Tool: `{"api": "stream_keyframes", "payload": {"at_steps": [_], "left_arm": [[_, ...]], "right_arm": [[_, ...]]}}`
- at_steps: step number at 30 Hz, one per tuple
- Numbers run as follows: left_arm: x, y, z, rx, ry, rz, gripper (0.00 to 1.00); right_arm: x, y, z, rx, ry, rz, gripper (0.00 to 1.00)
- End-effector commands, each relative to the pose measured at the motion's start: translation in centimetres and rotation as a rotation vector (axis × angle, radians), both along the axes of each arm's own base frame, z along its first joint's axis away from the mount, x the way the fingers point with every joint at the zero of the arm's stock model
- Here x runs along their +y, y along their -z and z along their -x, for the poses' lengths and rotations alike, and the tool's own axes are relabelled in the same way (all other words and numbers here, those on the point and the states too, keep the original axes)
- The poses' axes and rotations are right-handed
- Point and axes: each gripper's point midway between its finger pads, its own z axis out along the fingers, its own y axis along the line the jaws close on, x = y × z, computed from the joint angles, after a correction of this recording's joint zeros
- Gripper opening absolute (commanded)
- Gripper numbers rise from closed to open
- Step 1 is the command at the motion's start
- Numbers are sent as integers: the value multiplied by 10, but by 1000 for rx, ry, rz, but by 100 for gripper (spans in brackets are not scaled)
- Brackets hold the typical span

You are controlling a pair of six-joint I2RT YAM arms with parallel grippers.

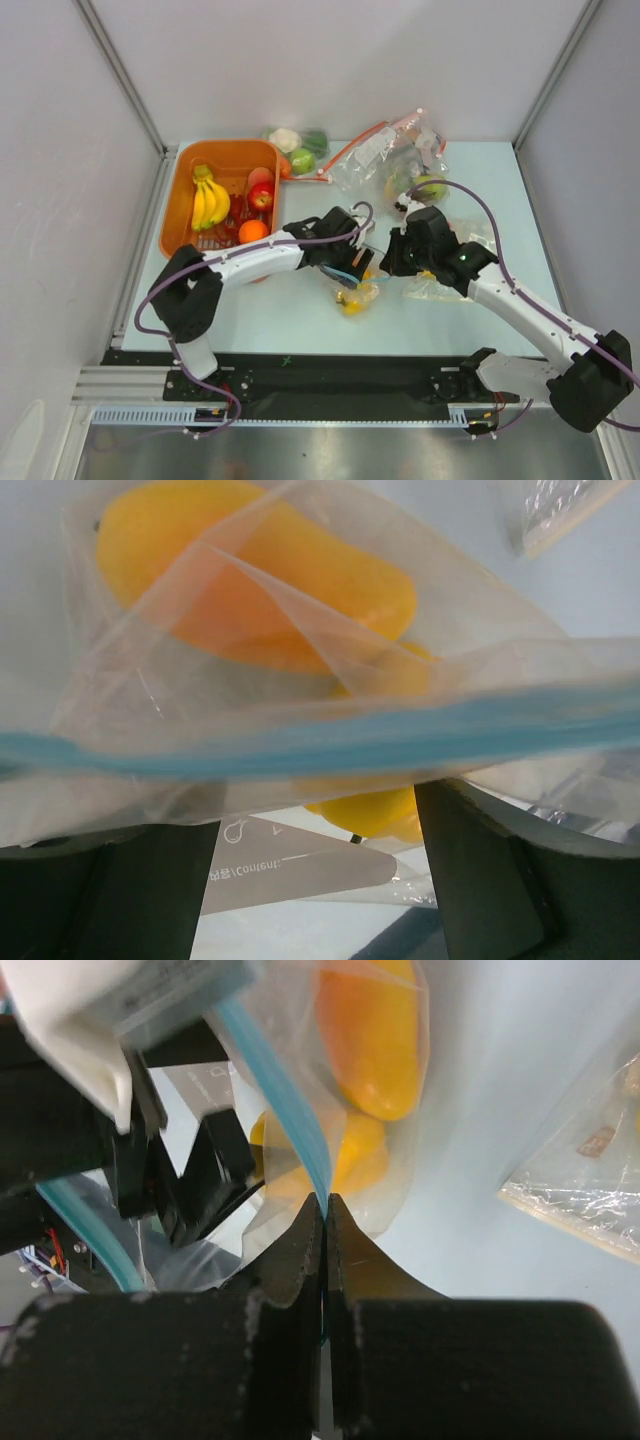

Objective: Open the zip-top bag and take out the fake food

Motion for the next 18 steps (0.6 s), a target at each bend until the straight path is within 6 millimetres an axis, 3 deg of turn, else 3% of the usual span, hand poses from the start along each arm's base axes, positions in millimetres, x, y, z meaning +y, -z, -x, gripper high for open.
{"api": "stream_keyframes", "payload": {"at_steps": [1,8,18], "left_arm": [[-12,-21,-14,2,-33,176,80],[-25,-23,-40,-8,-85,192,85],[-17,-6,-73,-9,-208,170,91]], "right_arm": [[-6,-13,-6,-32,54,-32,0],[-3,-15,-8,-42,54,-43,0],[13,-16,-5,-46,4,-66,0]]}}
